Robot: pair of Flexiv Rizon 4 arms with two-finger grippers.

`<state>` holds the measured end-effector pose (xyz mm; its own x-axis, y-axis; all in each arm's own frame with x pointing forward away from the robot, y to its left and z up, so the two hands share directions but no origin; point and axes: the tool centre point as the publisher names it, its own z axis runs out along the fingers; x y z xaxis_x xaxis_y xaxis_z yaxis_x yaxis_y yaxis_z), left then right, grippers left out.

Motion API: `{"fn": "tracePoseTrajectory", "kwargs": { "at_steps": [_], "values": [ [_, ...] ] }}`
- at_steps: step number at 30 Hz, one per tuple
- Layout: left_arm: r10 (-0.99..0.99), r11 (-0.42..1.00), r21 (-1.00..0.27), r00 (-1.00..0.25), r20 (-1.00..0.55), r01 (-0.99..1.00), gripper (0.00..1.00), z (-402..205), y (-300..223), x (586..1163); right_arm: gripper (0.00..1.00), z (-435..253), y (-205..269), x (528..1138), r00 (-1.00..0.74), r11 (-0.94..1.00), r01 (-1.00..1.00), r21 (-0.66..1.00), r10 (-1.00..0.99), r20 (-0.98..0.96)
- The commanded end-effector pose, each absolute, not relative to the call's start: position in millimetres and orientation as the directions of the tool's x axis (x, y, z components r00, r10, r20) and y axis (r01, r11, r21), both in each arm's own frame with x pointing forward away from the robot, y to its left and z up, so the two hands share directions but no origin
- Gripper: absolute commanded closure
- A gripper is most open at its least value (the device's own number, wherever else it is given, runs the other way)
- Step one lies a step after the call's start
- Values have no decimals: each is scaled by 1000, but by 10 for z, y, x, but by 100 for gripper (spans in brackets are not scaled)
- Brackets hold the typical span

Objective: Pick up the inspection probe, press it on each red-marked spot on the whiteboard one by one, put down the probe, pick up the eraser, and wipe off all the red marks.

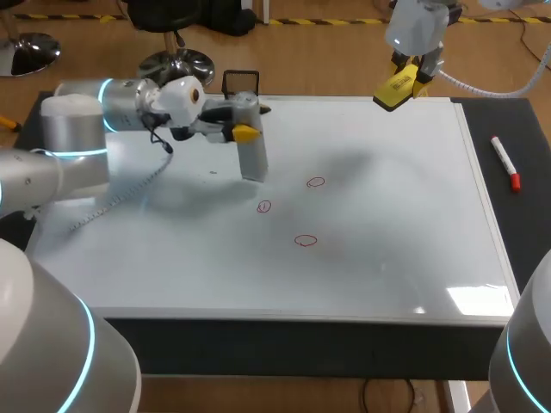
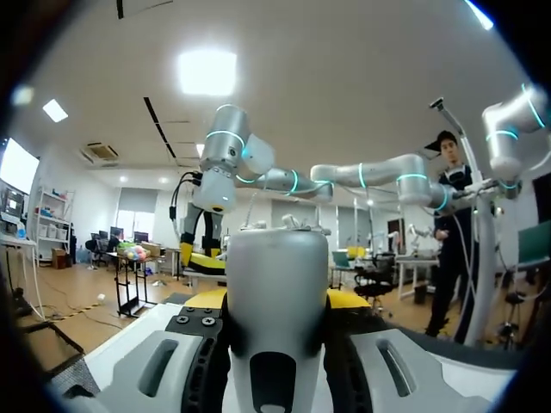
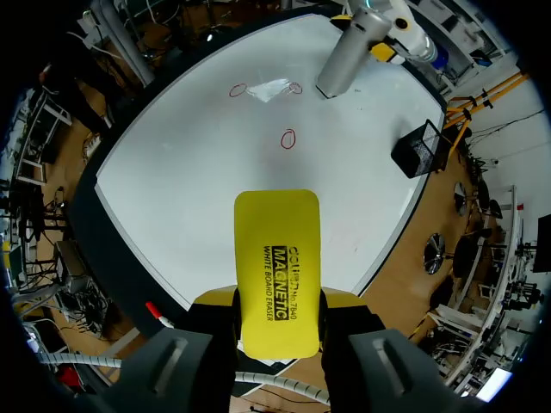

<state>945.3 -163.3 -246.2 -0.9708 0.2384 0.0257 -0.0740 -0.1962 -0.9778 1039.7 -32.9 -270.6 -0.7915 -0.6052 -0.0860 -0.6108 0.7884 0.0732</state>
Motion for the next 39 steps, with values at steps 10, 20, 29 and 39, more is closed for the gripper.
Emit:
{"fn": "tracePoseTrajectory", "kwargs": {
  "at_steps": [10, 20, 29, 39],
  "values": [
    [95, -155, -988, -995, -11, -4, 100, -2266, -1204, 9992, 100, -2698, -336, 10393, -790, 788, -612, 70, -607, -85],
    [10, -135, -991, -1000, -13, 11, 100, -2251, -918, 10262, 100, -2698, -336, 10393, -790, 788, -612, 70, -607, -85],
    [-51, -132, -991, -999, 3, 3, 100, -2350, -715, 10429, 100, -2698, -336, 10393, -790, 788, -612, 70, -607, -85],
    [-96, -144, -990, -995, 26, -12, 100, -2449, -582, 10532, 100, -2698, -336, 10393, -790, 788, -612, 70, -607, -85]
  ]
}}
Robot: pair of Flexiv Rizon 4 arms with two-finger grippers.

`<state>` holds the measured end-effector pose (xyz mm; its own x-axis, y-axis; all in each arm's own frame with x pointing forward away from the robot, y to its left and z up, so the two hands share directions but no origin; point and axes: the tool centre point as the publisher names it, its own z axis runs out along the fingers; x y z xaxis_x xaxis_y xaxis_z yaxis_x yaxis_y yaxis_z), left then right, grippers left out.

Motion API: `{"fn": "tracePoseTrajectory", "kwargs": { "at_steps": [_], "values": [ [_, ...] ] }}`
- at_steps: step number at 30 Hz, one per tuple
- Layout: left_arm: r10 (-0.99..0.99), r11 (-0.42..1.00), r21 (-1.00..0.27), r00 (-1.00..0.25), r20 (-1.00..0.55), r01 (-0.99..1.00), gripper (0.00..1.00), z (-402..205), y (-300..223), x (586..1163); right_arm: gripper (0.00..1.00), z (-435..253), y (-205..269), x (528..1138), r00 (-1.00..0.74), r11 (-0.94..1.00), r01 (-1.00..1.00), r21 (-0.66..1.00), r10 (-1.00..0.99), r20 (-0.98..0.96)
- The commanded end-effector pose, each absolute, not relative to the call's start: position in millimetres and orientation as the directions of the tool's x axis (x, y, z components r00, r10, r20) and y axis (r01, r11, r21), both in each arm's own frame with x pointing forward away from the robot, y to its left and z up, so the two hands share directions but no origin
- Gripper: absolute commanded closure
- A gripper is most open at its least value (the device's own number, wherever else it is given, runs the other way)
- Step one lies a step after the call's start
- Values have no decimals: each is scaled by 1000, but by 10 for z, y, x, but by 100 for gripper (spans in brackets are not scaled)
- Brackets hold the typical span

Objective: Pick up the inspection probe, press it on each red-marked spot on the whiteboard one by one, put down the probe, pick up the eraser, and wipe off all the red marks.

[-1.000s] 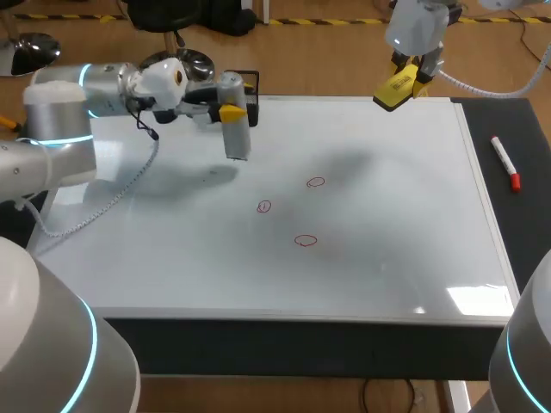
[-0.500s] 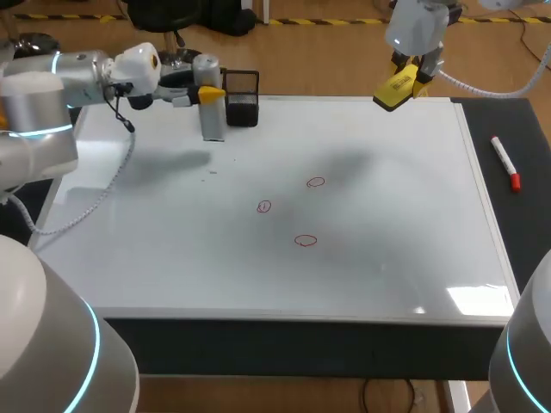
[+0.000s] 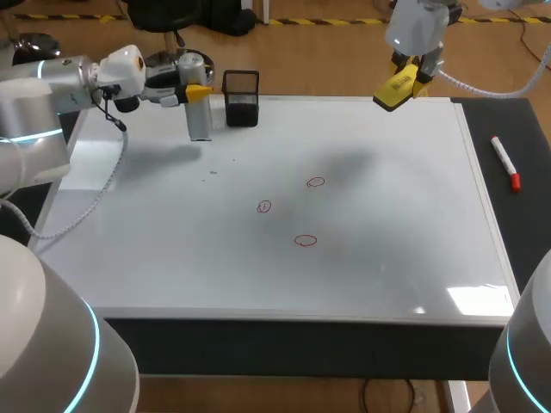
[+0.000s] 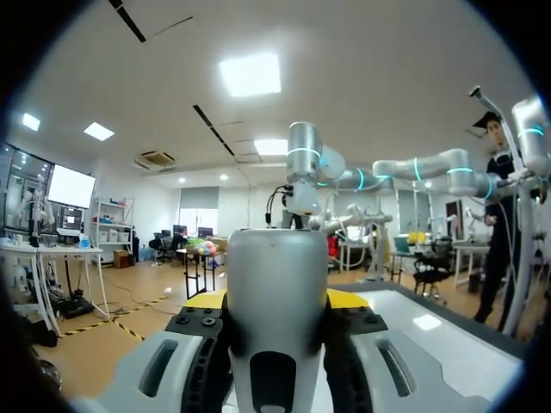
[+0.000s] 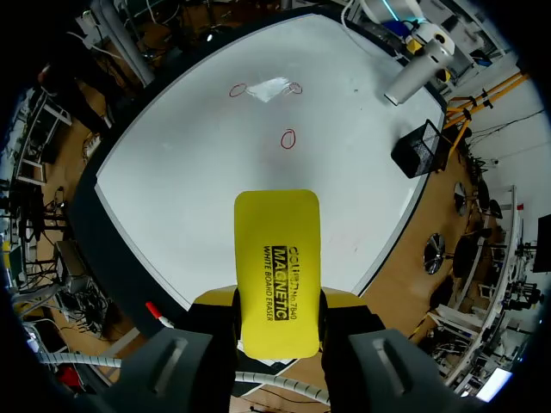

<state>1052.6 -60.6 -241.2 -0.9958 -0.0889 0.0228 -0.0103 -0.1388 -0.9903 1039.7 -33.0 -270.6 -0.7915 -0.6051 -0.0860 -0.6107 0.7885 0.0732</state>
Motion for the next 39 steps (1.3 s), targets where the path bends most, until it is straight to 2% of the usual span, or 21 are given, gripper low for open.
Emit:
{"fn": "tracePoseTrajectory", "kwargs": {
  "at_steps": [1, 27, 39],
  "values": [
    [-100, -142, -990, -994, 31, -16, 100, -2464, -572, 10540, 100, -2698, -336, 10393, -790, 788, -612, 70, -607, -85],
    [-125, -138, -990, -991, 39, -22, 100, -2500, -555, 10520, 100, -2698, -336, 10393, -790, 788, -612, 70, -607, -85],
    [-125, -138, -990, -991, 39, -22, 100, -2500, -555, 10520, 100, -2973, 248, 10045, -664, 659, -747, 90, -747, -42]
  ]
}}
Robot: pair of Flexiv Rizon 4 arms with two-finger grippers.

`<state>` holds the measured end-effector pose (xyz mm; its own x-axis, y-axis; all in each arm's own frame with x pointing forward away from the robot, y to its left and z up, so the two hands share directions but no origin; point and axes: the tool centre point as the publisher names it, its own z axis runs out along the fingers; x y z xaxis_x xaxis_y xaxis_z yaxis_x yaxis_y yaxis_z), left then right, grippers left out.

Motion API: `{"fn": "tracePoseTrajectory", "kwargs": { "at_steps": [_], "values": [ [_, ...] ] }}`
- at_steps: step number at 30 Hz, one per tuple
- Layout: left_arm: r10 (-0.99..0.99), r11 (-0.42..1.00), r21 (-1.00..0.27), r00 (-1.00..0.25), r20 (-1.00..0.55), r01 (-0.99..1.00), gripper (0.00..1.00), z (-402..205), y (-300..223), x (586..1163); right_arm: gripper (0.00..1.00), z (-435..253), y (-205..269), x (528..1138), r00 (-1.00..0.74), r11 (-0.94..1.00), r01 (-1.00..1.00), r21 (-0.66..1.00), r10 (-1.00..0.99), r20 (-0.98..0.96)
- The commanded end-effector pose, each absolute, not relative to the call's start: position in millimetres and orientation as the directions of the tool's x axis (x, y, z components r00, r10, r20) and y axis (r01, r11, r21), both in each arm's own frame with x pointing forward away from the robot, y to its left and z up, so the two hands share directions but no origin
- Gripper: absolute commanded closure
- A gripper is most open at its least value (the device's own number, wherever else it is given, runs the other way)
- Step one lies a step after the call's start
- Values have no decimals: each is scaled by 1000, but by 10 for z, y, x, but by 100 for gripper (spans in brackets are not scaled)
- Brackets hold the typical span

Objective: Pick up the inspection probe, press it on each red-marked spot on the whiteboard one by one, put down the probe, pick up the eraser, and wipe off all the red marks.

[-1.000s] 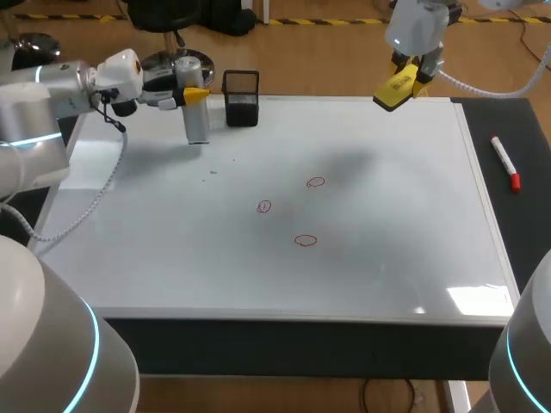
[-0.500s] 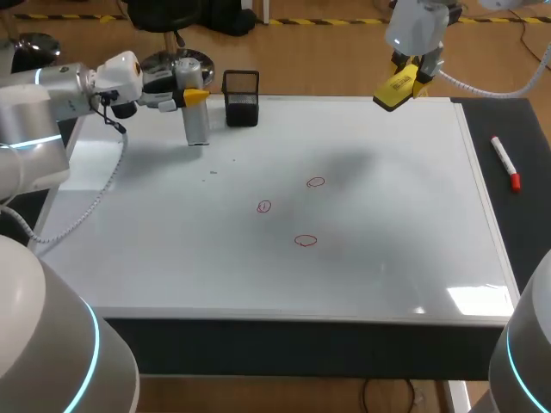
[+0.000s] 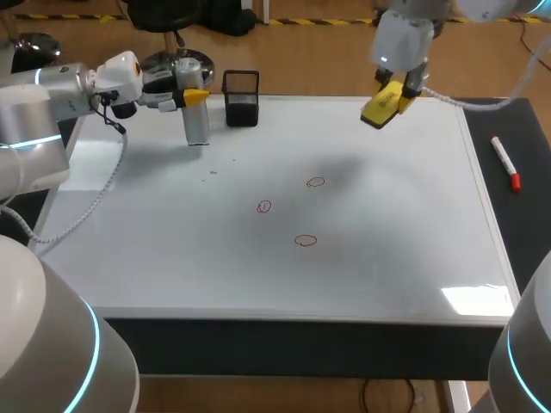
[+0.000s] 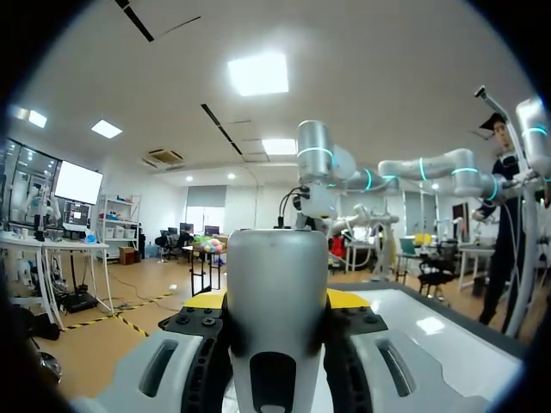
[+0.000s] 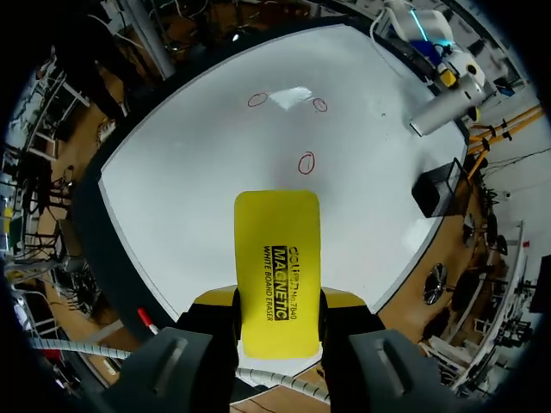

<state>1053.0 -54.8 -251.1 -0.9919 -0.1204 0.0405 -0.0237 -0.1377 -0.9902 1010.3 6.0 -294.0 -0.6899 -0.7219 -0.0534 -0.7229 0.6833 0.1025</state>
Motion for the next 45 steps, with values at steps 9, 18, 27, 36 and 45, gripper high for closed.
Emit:
{"fn": "tracePoseTrajectory", "kwargs": {
  "at_steps": [9, 18, 27, 36, 45],
  "values": [
    [-125, -138, -990, -991, 39, -22, 100, -2500, -555, 10520, 100, -3087, 1068, 9687, -529, 519, -845, 125, -845, -70],
    [-125, -138, -990, -991, 39, -22, 100, -2500, -555, 10520, 100, -3204, 1647, 9453, -416, 404, -903, 147, -907, -63],
    [-125, -138, -990, -991, 39, -22, 100, -2500, -555, 10520, 100, -3469, 1970, 9323, -356, 345, -925, 157, -933, -46],
    [-125, -138, -990, -991, 39, -22, 100, -2500, -555, 10520, 100, -3656, 2284, 9177, -306, 295, -942, 163, -951, -49],
    [-125, -138, -990, -991, 39, -22, 100, -2500, -555, 10520, 100, -3893, 2419, 9057, -297, 286, -944, 167, -954, -43]
  ]
}}
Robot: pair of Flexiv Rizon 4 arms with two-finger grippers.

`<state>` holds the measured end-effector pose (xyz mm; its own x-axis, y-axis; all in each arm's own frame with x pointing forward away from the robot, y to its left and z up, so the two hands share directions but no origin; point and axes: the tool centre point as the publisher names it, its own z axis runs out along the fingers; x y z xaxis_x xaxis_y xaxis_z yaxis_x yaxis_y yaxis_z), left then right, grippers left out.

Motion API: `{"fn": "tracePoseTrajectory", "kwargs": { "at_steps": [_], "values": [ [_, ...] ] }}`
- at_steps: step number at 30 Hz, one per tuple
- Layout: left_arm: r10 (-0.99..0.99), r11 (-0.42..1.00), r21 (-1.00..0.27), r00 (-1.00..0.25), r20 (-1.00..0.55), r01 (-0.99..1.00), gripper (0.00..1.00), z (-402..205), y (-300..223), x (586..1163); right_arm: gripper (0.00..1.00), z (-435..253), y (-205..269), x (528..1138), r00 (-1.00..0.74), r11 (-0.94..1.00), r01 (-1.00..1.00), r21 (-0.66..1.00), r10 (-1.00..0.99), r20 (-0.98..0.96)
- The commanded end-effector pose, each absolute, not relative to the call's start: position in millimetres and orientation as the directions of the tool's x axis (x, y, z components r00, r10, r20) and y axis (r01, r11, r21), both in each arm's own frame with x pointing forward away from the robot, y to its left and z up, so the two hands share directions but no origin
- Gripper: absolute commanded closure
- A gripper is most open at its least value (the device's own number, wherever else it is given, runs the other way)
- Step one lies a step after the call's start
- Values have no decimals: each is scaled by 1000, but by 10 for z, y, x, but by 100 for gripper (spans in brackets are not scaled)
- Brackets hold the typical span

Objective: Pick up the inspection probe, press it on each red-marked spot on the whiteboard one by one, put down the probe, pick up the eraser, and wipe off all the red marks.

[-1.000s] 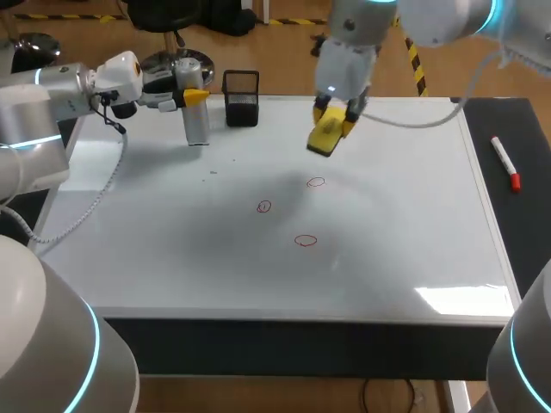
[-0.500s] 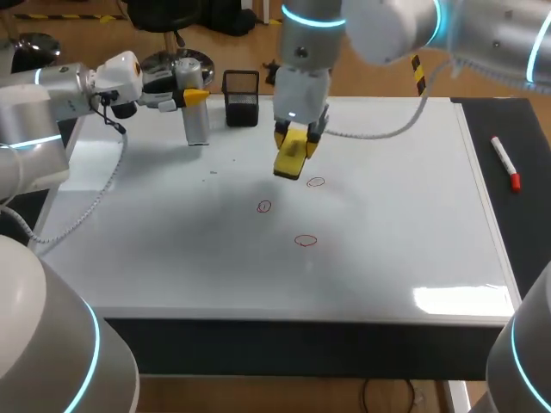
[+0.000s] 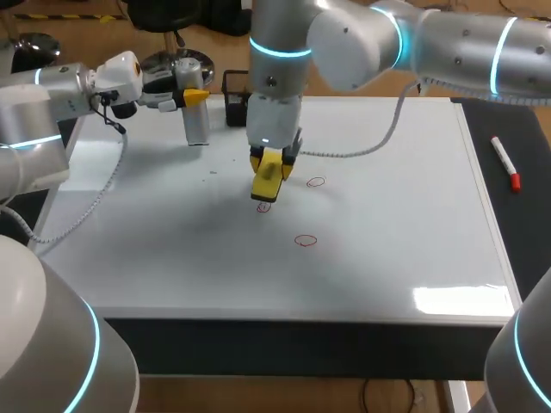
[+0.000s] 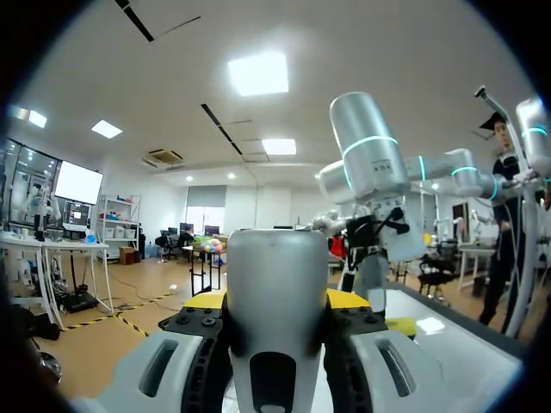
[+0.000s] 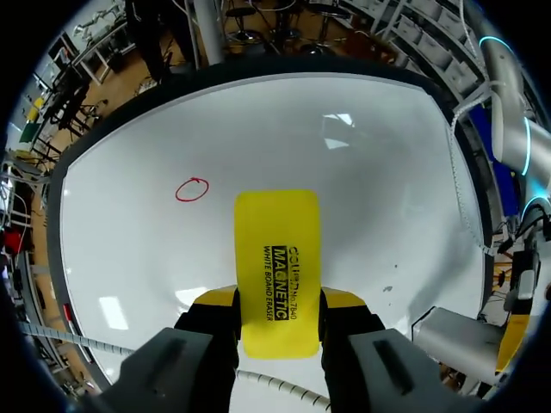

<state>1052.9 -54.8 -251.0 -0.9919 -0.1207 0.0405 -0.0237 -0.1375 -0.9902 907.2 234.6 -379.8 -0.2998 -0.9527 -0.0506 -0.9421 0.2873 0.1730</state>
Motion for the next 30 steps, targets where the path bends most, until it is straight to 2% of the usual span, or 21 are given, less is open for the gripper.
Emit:
{"fn": "tracePoseTrajectory", "kwargs": {
  "at_steps": [1, 30],
  "values": [
    [-125, -138, -990, -991, 39, -22, 100, -2500, -555, 10520, 100, -3909, 2433, 9049, -297, 286, -944, 166, -954, -45],
    [-125, -138, -990, -991, 39, -22, 100, -2500, -555, 10520, 100, -4036, 2533, 8864, -303, 300, -946, 119, -953, -8]
  ]
}}
